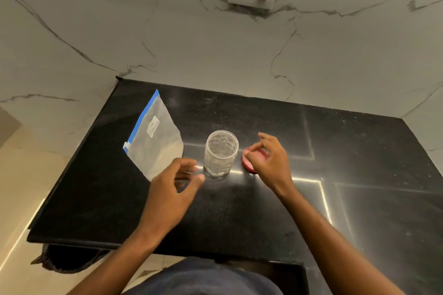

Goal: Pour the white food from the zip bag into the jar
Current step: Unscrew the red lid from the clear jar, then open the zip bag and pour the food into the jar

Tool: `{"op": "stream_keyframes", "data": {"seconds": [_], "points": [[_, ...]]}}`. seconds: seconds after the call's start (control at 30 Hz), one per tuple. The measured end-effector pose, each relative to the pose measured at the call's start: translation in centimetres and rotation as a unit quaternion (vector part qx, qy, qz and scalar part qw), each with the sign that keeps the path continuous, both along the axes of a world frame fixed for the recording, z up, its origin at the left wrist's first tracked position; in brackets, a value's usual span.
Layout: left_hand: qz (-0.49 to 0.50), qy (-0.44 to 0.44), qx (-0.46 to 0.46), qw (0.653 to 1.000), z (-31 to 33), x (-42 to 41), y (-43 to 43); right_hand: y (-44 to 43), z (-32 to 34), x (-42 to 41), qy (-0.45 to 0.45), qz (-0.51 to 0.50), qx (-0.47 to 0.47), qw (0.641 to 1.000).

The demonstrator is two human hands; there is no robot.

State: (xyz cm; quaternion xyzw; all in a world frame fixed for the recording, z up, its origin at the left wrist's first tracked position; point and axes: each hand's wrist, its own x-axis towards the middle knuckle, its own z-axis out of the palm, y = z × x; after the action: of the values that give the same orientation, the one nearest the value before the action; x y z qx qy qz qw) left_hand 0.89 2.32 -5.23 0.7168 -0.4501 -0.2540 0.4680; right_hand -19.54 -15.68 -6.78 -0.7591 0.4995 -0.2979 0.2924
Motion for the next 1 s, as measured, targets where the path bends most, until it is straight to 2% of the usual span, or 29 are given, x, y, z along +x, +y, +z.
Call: {"op": "stream_keyframes", "data": {"seconds": [0.1,0.17,0.23,0.33,0.5,0.57,0.67,0.83,1.0], "points": [[0.051,-0.05,-0.081,0.994,2.1,1.4,2.0,1.3,5.0,3.8,-0.069,0.112,-0.052,0.99],[0.099,-0.093,-0.134,0.982,2.4,2.7,3.2,2.4,7.8,6.9,-0.079,0.22,-0.072,0.97],[0.156,-0.125,-0.172,0.965,2.1,3.9,4.0,3.5,9.6,10.3,-0.01,0.305,-0.106,0.946],[0.201,-0.131,-0.182,0.954,1.5,5.3,4.8,4.7,11.0,15.2,0.105,0.37,-0.205,0.9],[0.244,-0.057,-0.126,0.96,1.6,6.1,3.6,4.3,12.1,20.3,0.233,0.512,-0.304,0.769],[0.246,-0.059,-0.133,0.958,1.7,6.6,3.0,3.7,12.4,21.3,0.265,0.536,-0.322,0.734],[0.246,-0.068,-0.14,0.957,1.5,7.0,2.9,3.1,12.7,21.8,0.279,0.558,-0.345,0.701],[0.256,-0.097,-0.136,0.952,1.4,7.2,3.1,2.4,13.0,22.1,0.295,0.577,-0.37,0.665],[0.274,-0.12,-0.14,0.944,0.7,7.5,3.4,-2.9,13.7,22.4,0.342,0.524,-0.358,0.694]]}}
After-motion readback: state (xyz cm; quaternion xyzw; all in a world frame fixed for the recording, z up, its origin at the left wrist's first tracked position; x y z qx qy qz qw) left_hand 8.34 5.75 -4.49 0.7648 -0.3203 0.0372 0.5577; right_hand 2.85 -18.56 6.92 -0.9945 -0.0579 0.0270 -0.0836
